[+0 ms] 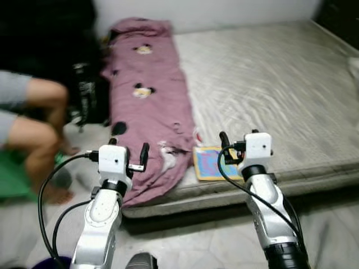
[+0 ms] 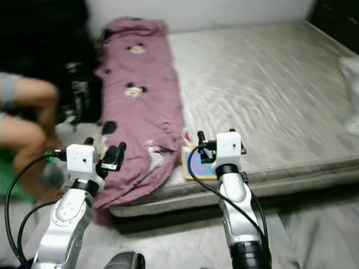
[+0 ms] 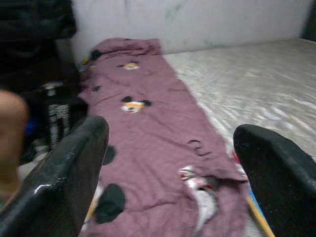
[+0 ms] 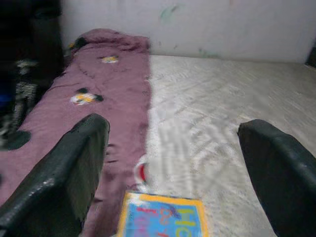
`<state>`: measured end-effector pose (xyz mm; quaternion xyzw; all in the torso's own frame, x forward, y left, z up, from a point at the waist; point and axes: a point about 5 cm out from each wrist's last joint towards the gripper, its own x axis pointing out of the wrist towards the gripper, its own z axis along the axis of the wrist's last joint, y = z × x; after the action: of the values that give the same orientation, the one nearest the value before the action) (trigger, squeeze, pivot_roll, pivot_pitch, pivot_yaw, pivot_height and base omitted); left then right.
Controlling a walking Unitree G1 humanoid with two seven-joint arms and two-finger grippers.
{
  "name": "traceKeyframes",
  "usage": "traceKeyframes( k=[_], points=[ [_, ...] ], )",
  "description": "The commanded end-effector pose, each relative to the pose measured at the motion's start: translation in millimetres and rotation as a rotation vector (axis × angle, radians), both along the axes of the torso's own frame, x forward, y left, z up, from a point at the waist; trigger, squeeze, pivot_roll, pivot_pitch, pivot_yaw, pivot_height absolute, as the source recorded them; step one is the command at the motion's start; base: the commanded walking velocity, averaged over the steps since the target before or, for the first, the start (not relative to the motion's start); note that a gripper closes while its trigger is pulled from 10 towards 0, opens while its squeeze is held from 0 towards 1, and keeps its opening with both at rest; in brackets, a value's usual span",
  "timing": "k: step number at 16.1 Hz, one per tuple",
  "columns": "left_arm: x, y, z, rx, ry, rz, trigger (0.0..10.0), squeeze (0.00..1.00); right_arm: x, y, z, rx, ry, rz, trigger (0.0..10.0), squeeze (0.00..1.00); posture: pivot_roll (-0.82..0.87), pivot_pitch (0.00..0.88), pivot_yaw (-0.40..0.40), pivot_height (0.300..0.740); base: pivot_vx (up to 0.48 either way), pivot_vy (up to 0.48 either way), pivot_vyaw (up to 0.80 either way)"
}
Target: Clean up the room
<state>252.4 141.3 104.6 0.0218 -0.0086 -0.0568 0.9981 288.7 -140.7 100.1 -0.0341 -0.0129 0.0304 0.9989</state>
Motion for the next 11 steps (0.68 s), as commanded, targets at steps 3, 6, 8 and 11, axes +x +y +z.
traceKeyframes(
  k=[3,6,8,11],
  points=[
    [-1.1,7.0,-1.3,0.017,0.007,0.023,10.0,0.00,0.1,8.1,-0.2,0.009,0.000,0.024,10.0,0.00,0.02,0.070,-0.012,0.740,0.000,0.000,0.80],
    [-0.2,6.7,-1.6,0.018,0.010,0.020,10.0,0.00,0.7,8.3,-0.2,0.011,-0.001,0.026,10.0,0.00,0.02,0.068,-0.012,0.740,0.000,0.000,0.80],
    [0.4,6.6,-1.7,0.019,0.008,0.018,10.0,0.00,1.1,8.5,-0.5,0.019,0.000,0.025,10.0,0.00,0.02,0.064,-0.013,0.740,0.000,0.000,0.00],
    [0.4,4.9,-0.9,0.020,-0.002,0.006,10.0,0.00,1.7,8.2,-0.7,0.021,0.000,0.027,10.0,0.00,0.02,0.060,-0.014,0.740,0.000,0.000,0.00]
  ],
)
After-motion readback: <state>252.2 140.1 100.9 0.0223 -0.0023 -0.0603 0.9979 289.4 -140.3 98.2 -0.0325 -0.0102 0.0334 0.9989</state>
